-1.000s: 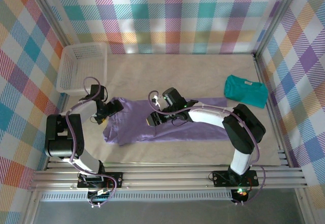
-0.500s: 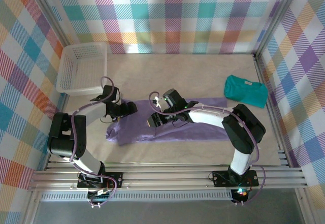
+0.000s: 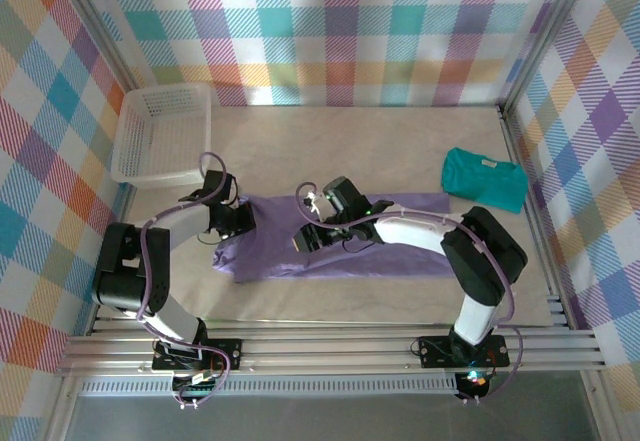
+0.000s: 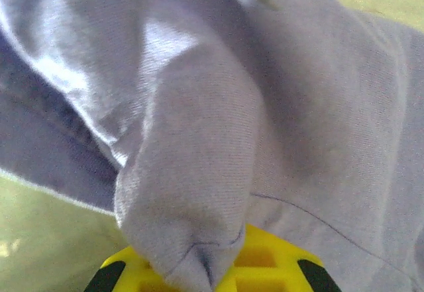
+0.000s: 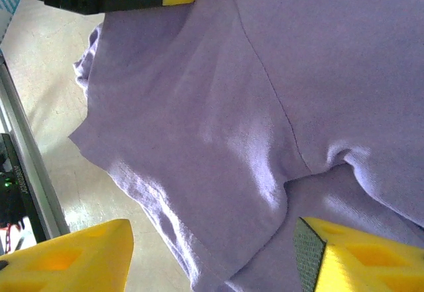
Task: Fold the inside-out t-shirt
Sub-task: Fold the T-shirt at the center of the table.
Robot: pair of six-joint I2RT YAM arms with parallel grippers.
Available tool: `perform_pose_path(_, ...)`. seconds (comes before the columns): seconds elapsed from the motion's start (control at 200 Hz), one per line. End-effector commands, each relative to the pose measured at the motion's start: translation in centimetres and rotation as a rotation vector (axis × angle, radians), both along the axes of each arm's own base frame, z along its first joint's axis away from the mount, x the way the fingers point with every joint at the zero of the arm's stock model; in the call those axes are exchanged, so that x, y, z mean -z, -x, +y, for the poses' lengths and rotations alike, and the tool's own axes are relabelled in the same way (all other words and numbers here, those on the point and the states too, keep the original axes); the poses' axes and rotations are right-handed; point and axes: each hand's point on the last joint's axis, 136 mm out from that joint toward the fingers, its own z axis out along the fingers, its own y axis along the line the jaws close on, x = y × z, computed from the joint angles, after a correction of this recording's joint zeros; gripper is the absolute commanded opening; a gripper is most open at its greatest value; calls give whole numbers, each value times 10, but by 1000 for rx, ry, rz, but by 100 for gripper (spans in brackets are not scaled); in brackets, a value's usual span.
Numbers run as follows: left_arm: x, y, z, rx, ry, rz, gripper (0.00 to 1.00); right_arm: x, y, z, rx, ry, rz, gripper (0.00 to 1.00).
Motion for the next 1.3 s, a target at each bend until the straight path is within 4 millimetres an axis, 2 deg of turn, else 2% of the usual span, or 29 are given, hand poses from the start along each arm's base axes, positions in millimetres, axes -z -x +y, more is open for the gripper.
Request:
perform_pose_path(0.0,-30,3,35,-75,-196,9,0,-17,-2,-18,23,7,-37,66)
perform_pose_path(0.175,-84,17,85,-129,-478,40,0,-32,-13,-50,104,3,-41,66)
perform_pose_path(0.33,-140,19,129,-128,-773,61,0,-45,-34,-87,227,25,-41,67)
perform_pose_path(0.445,-180,20,164,-142,-1029,104,0,-42,-53,-114,333,114,-36,68)
perform_pose_path(0.535,-200,17,177,-152,-1113,110,0,-32,-63,-119,364,165,-34,67)
perform_pose_path(0.635,-206,8,174,-136,-1105,99,0,-19,-72,-100,333,131,24,65)
perform_pose_path(0.715,-208,4,172,-123,-1105,99,0,-16,-77,-75,281,35,77,60)
perform_pose_path(0.795,-209,1,170,-115,-1098,94,0,-13,-82,-60,253,-1,87,58)
perform_pose_path(1.03,-203,-6,147,-80,-1033,73,0,3,-92,-56,243,53,104,58)
perform_pose_path(1.23,-194,-7,105,-12,-941,47,0,17,-97,-57,248,104,123,55)
perform_pose_path(1.3,-190,-8,81,19,-886,31,0,23,-100,-57,256,122,137,54)
